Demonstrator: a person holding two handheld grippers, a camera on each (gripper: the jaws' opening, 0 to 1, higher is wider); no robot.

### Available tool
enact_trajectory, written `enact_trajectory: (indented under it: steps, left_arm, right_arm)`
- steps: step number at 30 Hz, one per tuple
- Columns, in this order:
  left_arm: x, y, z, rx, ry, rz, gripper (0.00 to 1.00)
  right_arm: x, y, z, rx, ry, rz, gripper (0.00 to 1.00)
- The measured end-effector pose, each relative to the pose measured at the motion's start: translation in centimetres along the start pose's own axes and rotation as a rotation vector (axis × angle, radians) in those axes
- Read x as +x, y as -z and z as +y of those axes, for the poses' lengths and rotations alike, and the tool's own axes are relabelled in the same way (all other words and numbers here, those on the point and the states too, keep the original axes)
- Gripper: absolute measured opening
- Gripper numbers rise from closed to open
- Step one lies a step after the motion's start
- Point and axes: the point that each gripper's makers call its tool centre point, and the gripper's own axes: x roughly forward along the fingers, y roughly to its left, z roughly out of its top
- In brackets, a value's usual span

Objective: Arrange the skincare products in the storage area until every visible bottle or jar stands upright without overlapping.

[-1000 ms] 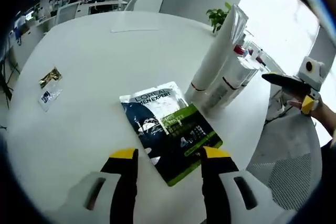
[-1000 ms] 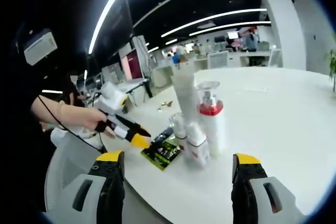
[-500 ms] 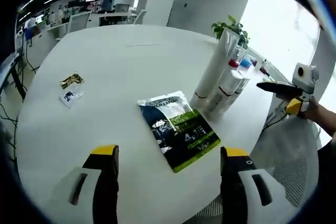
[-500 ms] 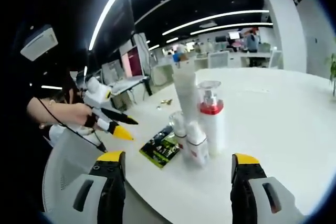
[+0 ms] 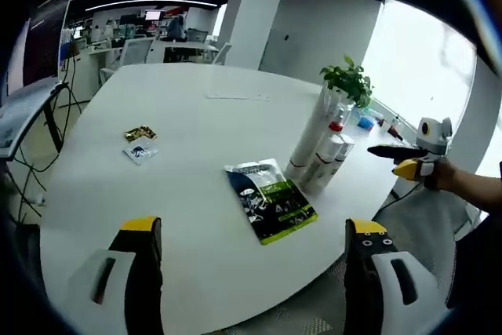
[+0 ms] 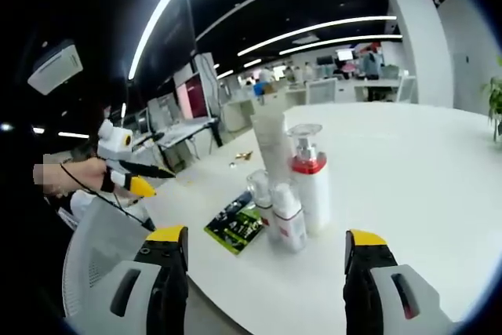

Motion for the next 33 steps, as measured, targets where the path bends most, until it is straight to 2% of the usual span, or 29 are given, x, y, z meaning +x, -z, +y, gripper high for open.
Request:
enact_trajectory:
  steps: [6, 10, 13, 20, 33]
  left_arm:
    - [-2.1, -0.7, 0.8, -0.03, -0.011, -0.076, 0.99]
    - [-2.3, -0.4, 1.3, -0.008, -0.04, -0.096, 0.99]
    - [-2.0, -0.5, 1.5, -0.027, -0.048, -0.111, 0.99]
    - [-1.3, -0.4, 1.5, -0.036, -0.048, -0.101, 0.99]
    - [0.0, -0.6, 1.8, -0.038, -0.06, -0.068, 0.99]
  right_arm:
    - [0.1, 0.0, 0.1, -0.01, 0.003, 0.007, 0.85]
    - [0.2, 0.1, 0.1, -0.008, 0.002, 0.01, 0.85]
    - [0.1, 0.0, 0.0, 0.0, 0.002, 0.005, 0.85]
    - [0.1, -0.2, 0.0, 0.038, -0.005, -0.011, 0.84]
    - [-0.1, 0.1, -0.1, 0.04, -0.017, -0.003, 0.83]
